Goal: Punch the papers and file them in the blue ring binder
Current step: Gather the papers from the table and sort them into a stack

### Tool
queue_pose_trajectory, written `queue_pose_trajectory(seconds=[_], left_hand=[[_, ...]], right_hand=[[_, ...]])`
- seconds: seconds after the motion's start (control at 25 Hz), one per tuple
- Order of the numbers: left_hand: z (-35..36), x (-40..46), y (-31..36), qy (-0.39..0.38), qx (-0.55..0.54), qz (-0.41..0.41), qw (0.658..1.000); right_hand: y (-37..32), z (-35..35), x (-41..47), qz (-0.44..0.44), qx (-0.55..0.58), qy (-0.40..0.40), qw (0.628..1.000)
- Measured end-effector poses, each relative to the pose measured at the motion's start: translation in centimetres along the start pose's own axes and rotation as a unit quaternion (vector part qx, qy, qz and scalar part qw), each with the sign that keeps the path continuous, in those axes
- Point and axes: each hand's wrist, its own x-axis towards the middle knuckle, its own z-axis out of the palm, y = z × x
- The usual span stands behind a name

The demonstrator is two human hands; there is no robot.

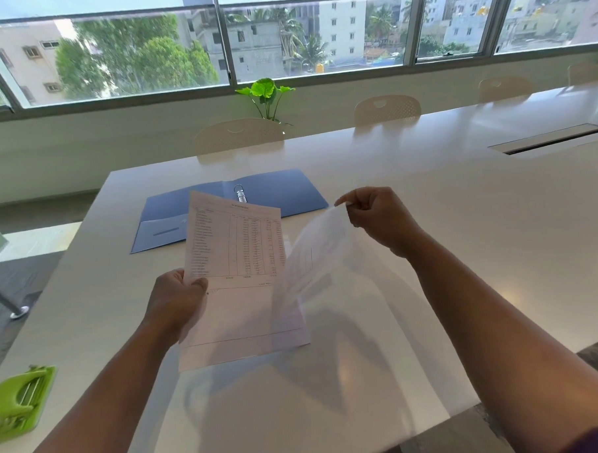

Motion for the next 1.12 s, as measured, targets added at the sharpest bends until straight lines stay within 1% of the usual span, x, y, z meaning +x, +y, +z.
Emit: queue_pose_trajectory(seconds=[0.08,0.16,0.28,0.36,0.52,0.64,0.72,0.8,0.96,1.12], left_hand=[[-0.3,-0.1,-0.1,0.003,-0.009,0.002,1.000],[-0.6,-0.1,-0.2,0.008,-0.017,0.004,1.000],[-0.9,-0.2,-0.3,0.016,-0.026,0.001,1.000],[-1.0,-0.2,-0.2,0.017,-0.035,-0.007,0.999],[-1.1,-0.5,0.2,0.013,-0.057,-0.019,0.998],[-1.0,-0.6,0.4,0.022,-0.067,0.000,0.998],[-0.6,-0.7,0.6,0.038,-0.072,0.011,0.997],[0.2,-1.1,0.9,0.047,-0.075,0.025,0.996],[2.0,-2.1,1.8,0.035,-0.105,0.058,0.992],[3.2,-3.2,3.2,0.011,-0.131,0.073,0.989]], right_hand=[[-0.6,0.3,0.4,-0.039,-0.077,0.013,0.996],[-1.4,0.5,0.6,-0.069,-0.151,0.048,0.985],[-2.5,0.8,0.8,-0.088,-0.215,0.084,0.969],[-3.0,1.0,0.9,-0.085,-0.205,0.086,0.971],[-3.3,1.5,0.8,-0.047,-0.183,0.060,0.980],[-3.1,1.9,0.7,-0.044,-0.188,0.082,0.978],[-3.3,2.2,0.7,-0.072,-0.207,0.113,0.969],[-3.7,2.8,0.6,-0.122,-0.223,0.123,0.959],[-5.3,5.7,-0.7,-0.213,-0.249,0.091,0.940],[-5.9,9.8,-2.2,-0.256,-0.294,0.053,0.919]])
